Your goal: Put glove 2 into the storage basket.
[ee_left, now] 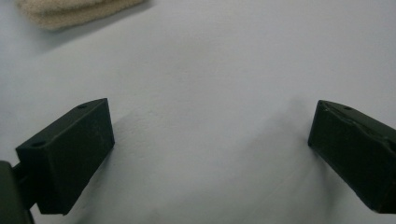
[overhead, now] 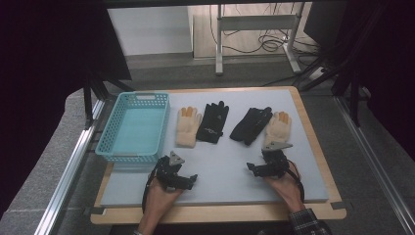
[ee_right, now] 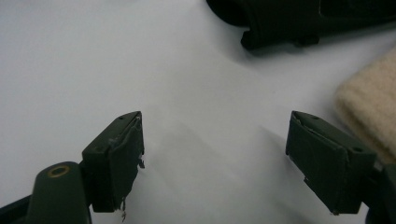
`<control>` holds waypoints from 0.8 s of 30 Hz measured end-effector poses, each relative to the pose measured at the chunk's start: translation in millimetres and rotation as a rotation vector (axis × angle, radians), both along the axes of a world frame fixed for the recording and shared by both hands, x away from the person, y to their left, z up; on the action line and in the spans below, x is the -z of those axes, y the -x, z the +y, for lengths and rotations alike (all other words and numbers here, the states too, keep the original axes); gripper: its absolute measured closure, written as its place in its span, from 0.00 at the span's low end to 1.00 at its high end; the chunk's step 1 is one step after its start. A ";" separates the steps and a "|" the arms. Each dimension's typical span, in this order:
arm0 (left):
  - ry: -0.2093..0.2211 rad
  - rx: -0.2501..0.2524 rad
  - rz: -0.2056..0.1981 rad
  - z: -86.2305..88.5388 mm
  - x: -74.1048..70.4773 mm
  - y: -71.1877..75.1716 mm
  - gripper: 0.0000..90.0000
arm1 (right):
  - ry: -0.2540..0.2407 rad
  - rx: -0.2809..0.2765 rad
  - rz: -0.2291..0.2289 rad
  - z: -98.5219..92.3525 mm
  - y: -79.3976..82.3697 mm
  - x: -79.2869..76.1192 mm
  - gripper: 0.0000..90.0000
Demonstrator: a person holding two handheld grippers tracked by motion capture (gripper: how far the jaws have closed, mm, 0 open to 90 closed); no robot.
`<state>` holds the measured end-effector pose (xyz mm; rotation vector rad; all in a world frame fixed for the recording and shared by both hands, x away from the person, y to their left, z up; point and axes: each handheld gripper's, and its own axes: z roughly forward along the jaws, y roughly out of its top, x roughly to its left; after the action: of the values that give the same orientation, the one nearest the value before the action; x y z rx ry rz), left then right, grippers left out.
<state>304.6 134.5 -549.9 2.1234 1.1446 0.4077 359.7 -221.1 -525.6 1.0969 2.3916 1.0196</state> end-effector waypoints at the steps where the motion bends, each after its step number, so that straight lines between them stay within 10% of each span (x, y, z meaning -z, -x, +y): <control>1: 0.001 0.000 0.000 0.0 0.0 0.0 0.01 | -0.002 0.000 0.002 0.6 -1.6 -1.4 0.21; 24: 0.006 -0.004 0.000 -0.2 0.2 0.0 0.01 | 0.000 0.075 -0.012 1.0 -70.3 -34.9 0.44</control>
<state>304.6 134.2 -550.1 2.1161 1.1482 0.4056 430.1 -220.1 -490.7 1.1676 2.3222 0.9988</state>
